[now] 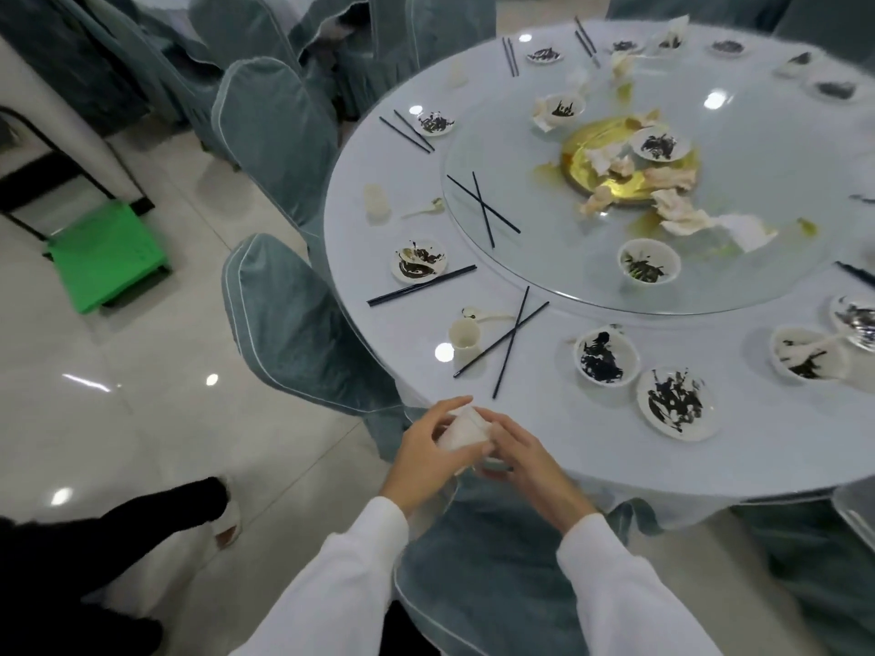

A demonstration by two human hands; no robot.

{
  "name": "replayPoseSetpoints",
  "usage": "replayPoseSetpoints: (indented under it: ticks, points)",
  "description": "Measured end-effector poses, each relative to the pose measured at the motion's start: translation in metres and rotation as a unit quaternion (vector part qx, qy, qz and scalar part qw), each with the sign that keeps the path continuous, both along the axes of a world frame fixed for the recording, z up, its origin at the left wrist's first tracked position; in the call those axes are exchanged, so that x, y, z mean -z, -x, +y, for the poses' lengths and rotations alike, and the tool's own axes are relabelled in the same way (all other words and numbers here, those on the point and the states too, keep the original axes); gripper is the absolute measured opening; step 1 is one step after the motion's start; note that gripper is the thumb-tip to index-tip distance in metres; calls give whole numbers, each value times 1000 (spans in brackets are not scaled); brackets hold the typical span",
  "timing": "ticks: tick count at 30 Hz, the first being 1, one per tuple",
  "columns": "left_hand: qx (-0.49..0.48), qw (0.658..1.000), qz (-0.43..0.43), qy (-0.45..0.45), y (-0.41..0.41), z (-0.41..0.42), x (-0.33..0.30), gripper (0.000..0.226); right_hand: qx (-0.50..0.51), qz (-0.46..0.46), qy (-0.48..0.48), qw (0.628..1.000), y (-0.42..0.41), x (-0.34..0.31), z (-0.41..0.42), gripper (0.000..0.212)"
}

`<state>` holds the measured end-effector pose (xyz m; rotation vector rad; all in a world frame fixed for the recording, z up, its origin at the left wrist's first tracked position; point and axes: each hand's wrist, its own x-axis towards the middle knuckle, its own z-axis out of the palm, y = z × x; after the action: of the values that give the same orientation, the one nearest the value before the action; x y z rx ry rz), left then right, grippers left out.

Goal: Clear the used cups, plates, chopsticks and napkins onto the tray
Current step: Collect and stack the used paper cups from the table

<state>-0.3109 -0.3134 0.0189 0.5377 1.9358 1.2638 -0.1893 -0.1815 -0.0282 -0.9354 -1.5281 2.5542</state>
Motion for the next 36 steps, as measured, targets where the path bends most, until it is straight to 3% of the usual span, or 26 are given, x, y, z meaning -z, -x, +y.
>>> replayPoseSetpoints:
  ticks: [5, 8, 11, 15, 17, 22, 27, 29, 32, 36]
  points:
    - [-20, 1000, -7, 10, 46, 0, 15, 67, 84, -78, -130, 985, 45, 9, 22, 48]
    - [-18, 1000, -18, 15, 87, -6, 25, 69, 156, -142, -233, 949, 82, 26, 37, 29]
    - [0, 999, -34, 15, 130, -11, 37, 67, 191, -187, -299, 916, 121, 35, 48, 36]
    - [32, 998, -42, 15, 180, -10, 43, 65, 138, -257, -354, 888, 157, 44, 55, 75]
    - [55, 997, -46, 16, 206, -6, 45, 64, 117, -280, -366, 880, 172, 46, 54, 84]
    - [79, 995, -65, 17, 253, -5, 48, 66, 31, -346, -451, 822, 198, 54, 51, 73]
    - [80, 993, -86, 22, 282, -3, 57, 65, 25, -403, -515, 756, 217, 50, 55, 70]
    - [83, 993, -85, 26, 290, -1, 58, 65, 76, -404, -498, 763, 223, 44, 53, 66]
    - [83, 993, -76, 33, 299, 3, 60, 66, 236, -315, -369, 842, 231, 27, 50, 47]
    - [97, 992, -70, 31, 306, 11, 61, 67, 294, -200, -248, 901, 243, 6, 41, 40]
